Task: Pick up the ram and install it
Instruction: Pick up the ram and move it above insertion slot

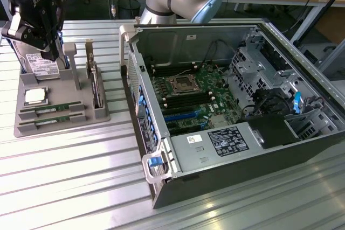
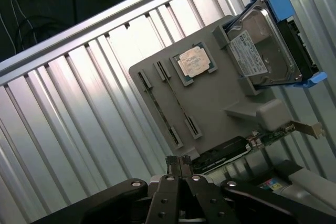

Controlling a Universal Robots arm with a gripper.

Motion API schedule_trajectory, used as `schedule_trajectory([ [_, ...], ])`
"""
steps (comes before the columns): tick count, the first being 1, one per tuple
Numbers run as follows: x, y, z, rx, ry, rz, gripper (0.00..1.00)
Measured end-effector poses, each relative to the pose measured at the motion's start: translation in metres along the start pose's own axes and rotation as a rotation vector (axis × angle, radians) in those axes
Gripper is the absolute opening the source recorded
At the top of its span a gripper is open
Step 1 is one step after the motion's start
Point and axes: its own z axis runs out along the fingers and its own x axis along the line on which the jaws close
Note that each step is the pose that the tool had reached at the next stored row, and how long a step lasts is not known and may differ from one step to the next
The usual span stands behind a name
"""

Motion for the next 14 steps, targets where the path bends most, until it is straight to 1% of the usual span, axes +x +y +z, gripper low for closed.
schedule_trajectory([
  [14,0.0,0.0,0.0,-0.0006,0.0009,-0.023,0.1],
])
